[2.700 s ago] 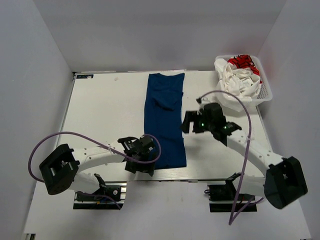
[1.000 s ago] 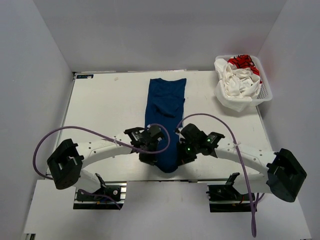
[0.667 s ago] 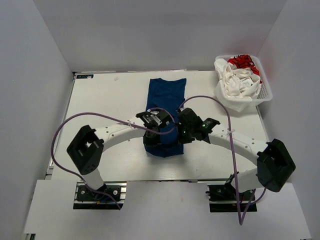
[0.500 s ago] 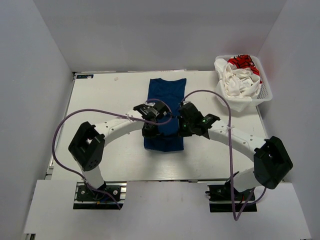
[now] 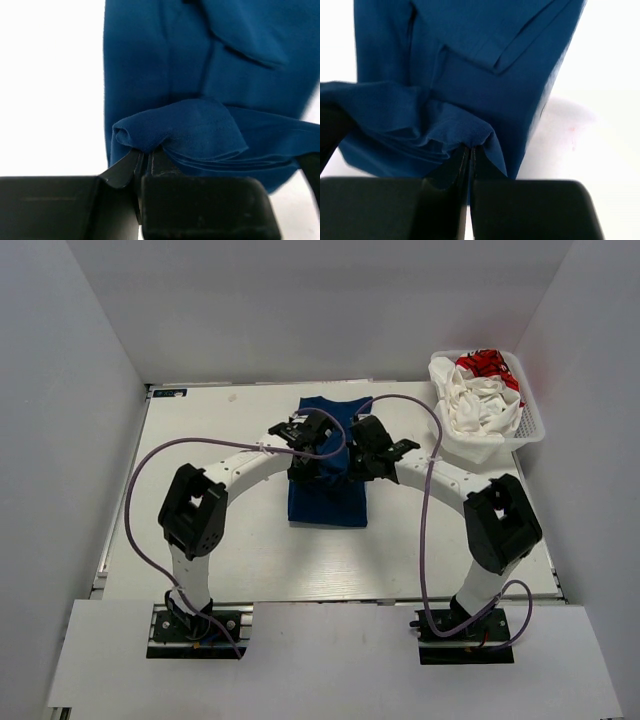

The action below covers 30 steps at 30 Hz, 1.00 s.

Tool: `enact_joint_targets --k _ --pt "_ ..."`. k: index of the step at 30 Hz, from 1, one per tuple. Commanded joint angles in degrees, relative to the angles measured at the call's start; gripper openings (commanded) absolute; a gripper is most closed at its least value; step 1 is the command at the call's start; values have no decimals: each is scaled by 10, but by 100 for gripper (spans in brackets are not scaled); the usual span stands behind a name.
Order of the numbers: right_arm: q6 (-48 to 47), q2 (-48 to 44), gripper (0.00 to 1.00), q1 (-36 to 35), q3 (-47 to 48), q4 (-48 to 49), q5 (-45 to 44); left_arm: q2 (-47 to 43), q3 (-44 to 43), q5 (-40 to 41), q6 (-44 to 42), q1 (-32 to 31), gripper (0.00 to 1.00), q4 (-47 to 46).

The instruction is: Fold and stack the t-shirts

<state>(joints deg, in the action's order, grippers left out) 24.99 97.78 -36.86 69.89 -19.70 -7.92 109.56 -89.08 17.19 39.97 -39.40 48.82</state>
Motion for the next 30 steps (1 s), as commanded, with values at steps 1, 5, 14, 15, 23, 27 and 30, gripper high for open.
enact_joint_targets --k 1,5,14,15,23,27,30 --pt "-13 14 0 15 37 9 8 1 -24 5 -21 18 0 -11" --pt "-1 33 0 28 36 13 10 15 -24 -1 -21 31 0 -11" --pt "-9 87 26 52 73 29 19 40 -31 -48 -68 62 40 -65" --pt "-8 85 40 54 75 34 19 40 -37 -48 -80 62 57 -65" --pt "-35 -12 90 49 -17 120 96 -93 50 24 -96 67 100 -85" --pt "-42 -26 90 37 -57 171 207 -207 165 36 -60 72 100 -101" --pt "-38 4 90 16 -56 215 244 -283 251 7 -25 72 100 -111"
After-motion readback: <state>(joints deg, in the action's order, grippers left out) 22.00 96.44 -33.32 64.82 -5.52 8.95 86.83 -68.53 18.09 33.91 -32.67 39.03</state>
